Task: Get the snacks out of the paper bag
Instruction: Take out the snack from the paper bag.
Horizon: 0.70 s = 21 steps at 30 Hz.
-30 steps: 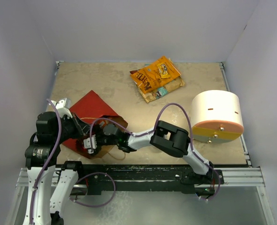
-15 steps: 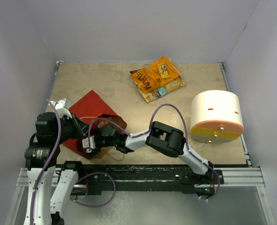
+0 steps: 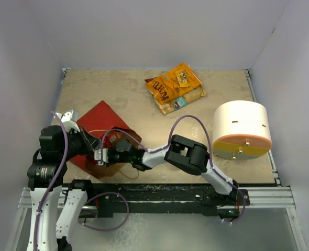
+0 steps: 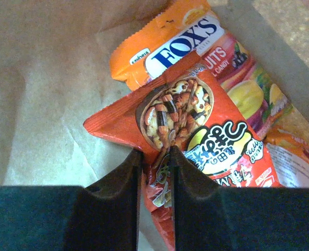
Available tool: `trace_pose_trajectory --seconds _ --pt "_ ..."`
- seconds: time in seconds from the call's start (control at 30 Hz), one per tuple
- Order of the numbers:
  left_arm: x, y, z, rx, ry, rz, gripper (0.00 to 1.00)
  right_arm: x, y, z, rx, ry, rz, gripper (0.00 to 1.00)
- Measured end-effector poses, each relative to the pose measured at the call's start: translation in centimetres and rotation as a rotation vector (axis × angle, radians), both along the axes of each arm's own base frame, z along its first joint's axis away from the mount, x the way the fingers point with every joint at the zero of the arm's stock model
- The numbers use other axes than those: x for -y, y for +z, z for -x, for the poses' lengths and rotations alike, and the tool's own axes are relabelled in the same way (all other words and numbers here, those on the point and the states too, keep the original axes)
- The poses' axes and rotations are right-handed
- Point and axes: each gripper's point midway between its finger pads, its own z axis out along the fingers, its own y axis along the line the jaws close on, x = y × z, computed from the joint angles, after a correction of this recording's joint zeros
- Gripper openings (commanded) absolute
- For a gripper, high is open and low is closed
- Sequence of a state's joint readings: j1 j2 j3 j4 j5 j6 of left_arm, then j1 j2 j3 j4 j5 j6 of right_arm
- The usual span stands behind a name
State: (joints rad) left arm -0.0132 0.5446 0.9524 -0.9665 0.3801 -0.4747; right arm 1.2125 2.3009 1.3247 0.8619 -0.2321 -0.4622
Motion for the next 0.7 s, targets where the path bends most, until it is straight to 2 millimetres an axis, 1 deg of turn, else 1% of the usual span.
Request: trace_pose_trajectory --seconds 0.07,0.13,0.27,0.43,0.47,0.53,0.63,0.7 --pt "0.0 0.0 0.0 0.0 0.0 0.0 0.0 0.6 0.3 0.0 -0.007 -0.016 0.002 0.07" --pt "0.0 0.0 0.0 0.001 0.001 -0.001 0.0 1.2 1.0 -0.2 -0.013 -0.04 -0.003 0.04" --pt "-0.1 0.1 0.1 0.008 0.003 -0.002 0.0 2.8 3.3 -0.2 -0.029 -0.082 -0.035 0.01" --pt "-0.1 0.2 0.1 0.013 0.007 -0.004 0.0 5.4 6.2 0.8 -0.088 -0.111 -0.088 0.0" --pt "-0.2 0.2 0.1 0.013 0.009 -0.005 0.0 6.2 6.7 1.3 -0.11 -0.112 -0.101 0.0" --pt "-0.2 0.1 0.1 0.013 0.012 -0.007 0.0 7.8 6.8 2.4 -0.153 -0.109 -0.104 0.0" --pt "-0.3 0.1 0.1 0.013 0.016 -0.009 0.0 10.8 5.8 5.0 -0.232 -0.085 -0.072 0.0" --pt "-0.3 0.1 0.0 0.013 0.016 -0.009 0.0 12.8 5.0 7.1 -0.285 -0.059 -0.037 0.0"
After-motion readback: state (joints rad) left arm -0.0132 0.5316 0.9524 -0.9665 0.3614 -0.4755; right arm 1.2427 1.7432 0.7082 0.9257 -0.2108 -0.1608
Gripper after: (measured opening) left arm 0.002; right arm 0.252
